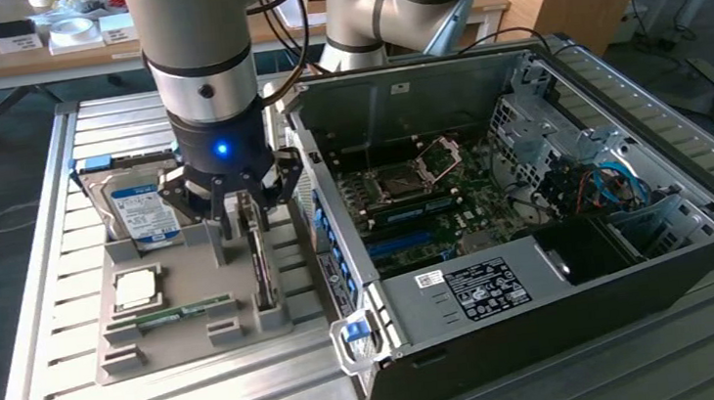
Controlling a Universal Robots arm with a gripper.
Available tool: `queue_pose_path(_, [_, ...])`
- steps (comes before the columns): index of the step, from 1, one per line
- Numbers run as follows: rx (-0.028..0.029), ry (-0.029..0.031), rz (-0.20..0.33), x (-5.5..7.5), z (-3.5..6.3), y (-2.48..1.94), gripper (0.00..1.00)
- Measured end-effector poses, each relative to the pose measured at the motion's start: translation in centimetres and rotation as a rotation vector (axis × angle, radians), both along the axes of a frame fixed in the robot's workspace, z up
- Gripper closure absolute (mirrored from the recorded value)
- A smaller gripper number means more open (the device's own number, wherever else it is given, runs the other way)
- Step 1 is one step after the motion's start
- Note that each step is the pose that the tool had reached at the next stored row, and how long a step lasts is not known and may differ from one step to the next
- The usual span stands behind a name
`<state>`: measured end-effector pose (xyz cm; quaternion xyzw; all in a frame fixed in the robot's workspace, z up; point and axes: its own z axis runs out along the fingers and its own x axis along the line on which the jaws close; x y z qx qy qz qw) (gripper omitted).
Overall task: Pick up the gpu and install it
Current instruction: 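Pick up the gpu and move the gpu toward the slot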
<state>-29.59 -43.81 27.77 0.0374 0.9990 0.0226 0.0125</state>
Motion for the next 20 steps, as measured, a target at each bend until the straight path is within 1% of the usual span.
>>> queue_pose_path(15, [0.0000,-0.0001,0.000,0.00,-0.26,0.00,0.53])
queue_pose_path(20, [0.0000,0.0000,0.000,0.00,-0.63,0.00,0.53])
